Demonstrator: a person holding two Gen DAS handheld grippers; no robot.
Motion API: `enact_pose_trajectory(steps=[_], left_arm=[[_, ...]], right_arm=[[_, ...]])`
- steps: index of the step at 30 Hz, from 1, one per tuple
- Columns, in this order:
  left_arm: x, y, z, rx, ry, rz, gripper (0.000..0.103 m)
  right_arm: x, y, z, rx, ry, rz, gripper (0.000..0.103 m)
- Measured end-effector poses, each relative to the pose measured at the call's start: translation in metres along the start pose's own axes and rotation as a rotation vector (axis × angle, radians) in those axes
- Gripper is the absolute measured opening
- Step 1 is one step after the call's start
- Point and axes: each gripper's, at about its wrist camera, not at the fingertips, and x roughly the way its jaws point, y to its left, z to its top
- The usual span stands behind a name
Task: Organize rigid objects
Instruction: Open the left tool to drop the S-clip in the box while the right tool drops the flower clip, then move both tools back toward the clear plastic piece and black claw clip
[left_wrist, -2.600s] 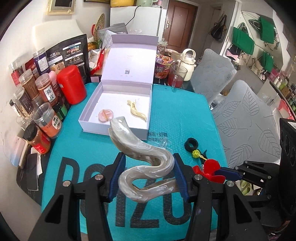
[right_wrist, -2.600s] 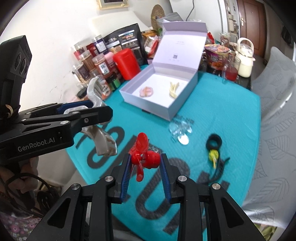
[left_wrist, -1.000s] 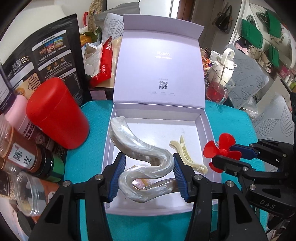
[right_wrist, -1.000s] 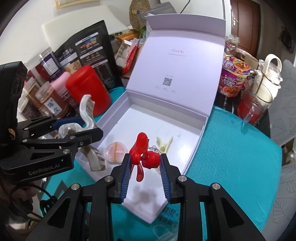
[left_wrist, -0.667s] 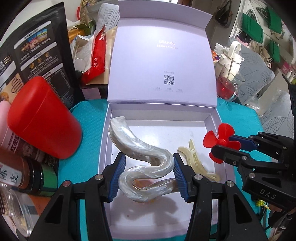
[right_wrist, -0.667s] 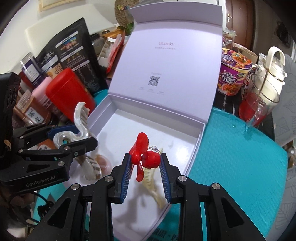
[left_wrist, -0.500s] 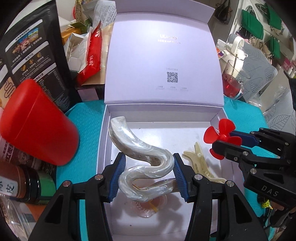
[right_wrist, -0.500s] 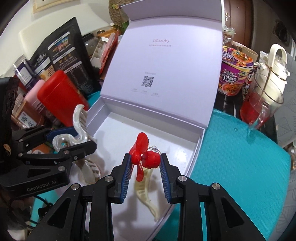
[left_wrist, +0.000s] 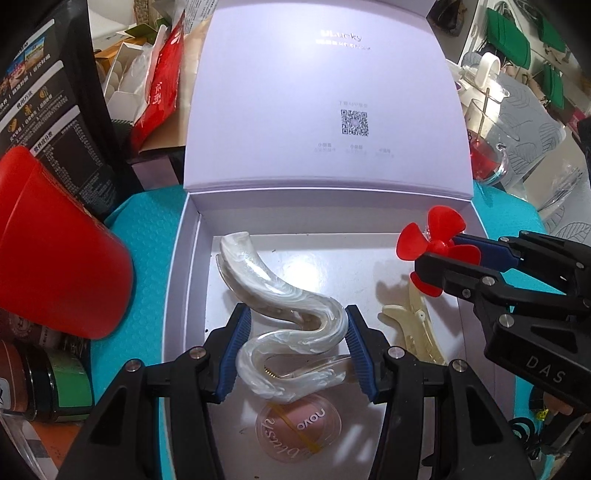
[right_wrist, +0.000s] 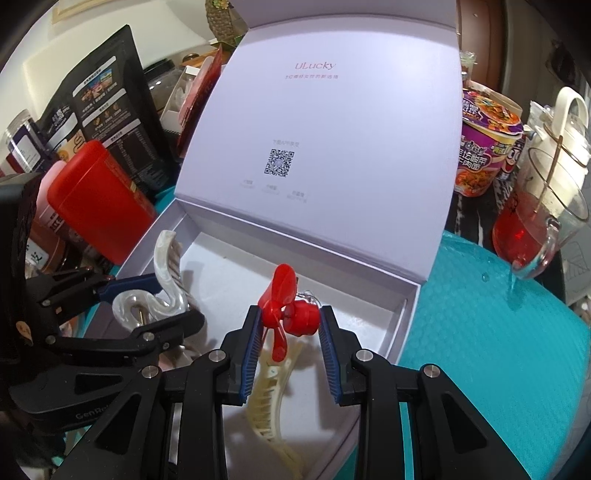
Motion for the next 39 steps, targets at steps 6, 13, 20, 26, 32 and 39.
enact_pose_trajectory(steps=[6,13,20,26,32,39], left_arm=[[0.009,0.002,0.001,-0.035,0.050,-0.029,0.051],[0.005,0.003,0.003,-0.069,0.061,0.038,0.060],[-0.019,-0.004,0.009,-0.068,0.021,0.050,0.064],[-0.047,-0.012,0.007,-0.079,-0.013,0.055,0.064],[-0.078,-0.015,0.007,-0.081,-0.060,0.063,0.064],[-0.121,-0.029,0.000,-0.067,-0.121,0.072,0.064]], right_arm=[[0.001,-0.004,0.000,0.008,0.005,-0.009,0.031],[-0.006,-0.008,-0.001,0.016,0.002,-0.044,0.041],[-0.025,-0.008,-0.002,0.010,-0.017,-0.044,0.042],[-0.052,-0.006,-0.001,-0.003,-0.053,-0.046,0.042],[-0.083,0.000,-0.002,-0.020,-0.091,-0.049,0.042],[-0.125,0.008,-0.010,-0.036,-0.140,-0.056,0.042]])
